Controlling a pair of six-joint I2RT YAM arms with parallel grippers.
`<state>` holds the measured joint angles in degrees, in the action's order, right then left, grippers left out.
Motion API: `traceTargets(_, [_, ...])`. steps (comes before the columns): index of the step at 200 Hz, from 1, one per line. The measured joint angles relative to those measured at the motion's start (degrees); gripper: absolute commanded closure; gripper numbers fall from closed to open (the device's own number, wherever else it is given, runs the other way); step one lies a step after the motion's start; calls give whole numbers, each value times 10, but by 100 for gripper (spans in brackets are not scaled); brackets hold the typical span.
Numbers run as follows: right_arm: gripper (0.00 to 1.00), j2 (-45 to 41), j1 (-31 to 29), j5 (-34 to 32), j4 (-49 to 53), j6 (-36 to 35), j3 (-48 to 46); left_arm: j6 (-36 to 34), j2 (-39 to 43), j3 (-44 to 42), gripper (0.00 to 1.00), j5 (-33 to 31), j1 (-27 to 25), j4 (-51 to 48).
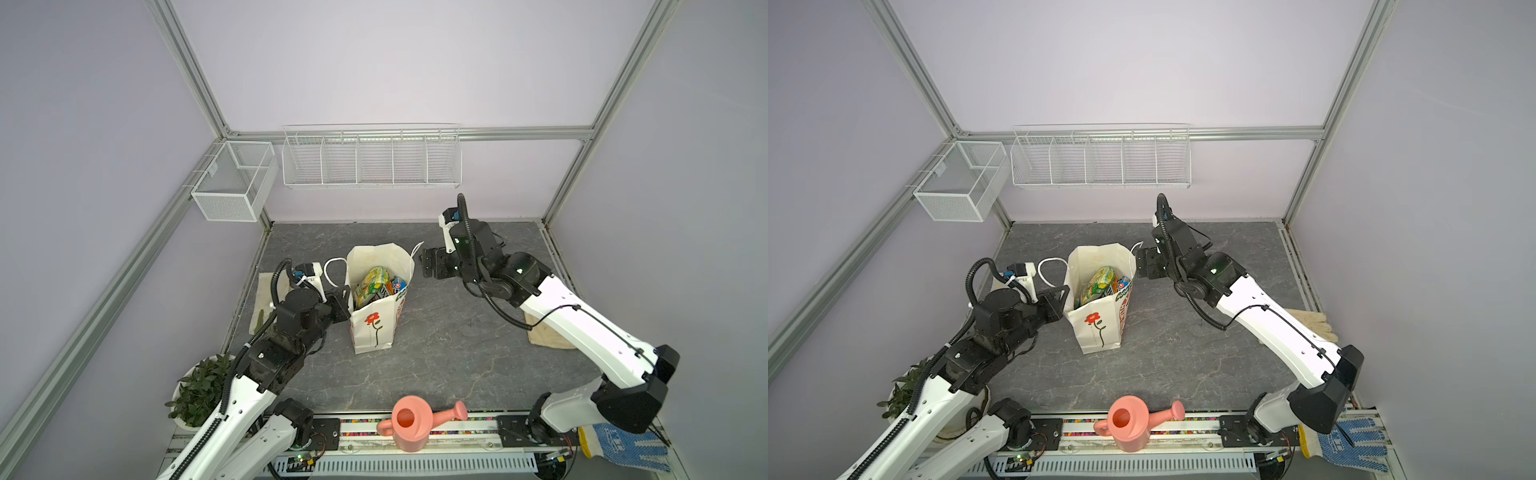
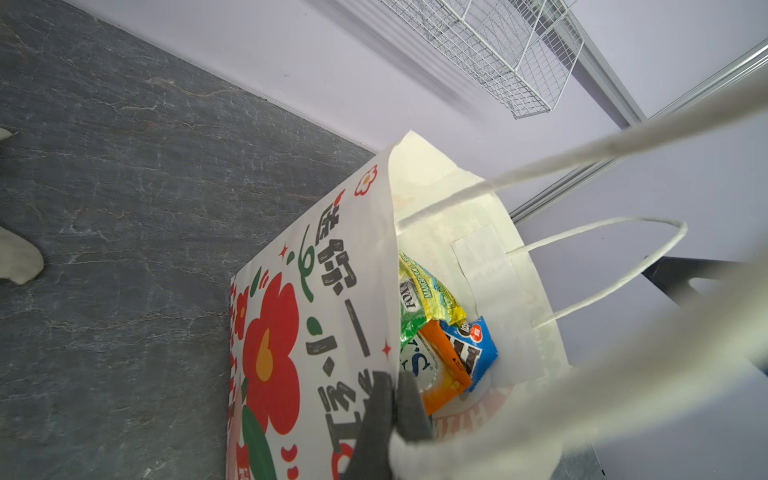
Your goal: Place the snacks into the paper bag
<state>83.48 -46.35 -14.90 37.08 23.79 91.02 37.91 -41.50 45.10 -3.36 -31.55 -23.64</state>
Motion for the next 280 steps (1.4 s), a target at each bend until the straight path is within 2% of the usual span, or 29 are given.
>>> traceTargets(40, [16, 24, -2, 95, -35, -2, 0, 0, 0, -1, 100, 0, 0, 2])
traceTargets(53, [23, 38, -3, 112, -39, -4, 2, 0, 0, -1, 100, 0, 0, 2])
traceTargets(59, [32, 46, -3, 118, -40, -6, 4, 0, 0, -1, 100, 0, 0, 2])
traceTargets(68, [57, 54, -3, 124, -40, -4, 5, 0, 0, -2, 100, 0, 0, 3])
traceTargets(80, [84, 61, -3, 130, -40, -6, 6, 0, 0, -2, 100, 0, 0, 3])
traceTargets(86, [93, 63, -3, 131, -40, -6, 6, 0, 1, -3, 100, 0, 0, 3])
traceTargets(179, [93, 43, -3, 103, -26, -19, 2, -6, -12, -2, 100, 0, 0, 9])
traceTargets(280, [93, 18, 30, 72, 9, -58, 9, -11, -129, 68, 100, 30, -1, 27])
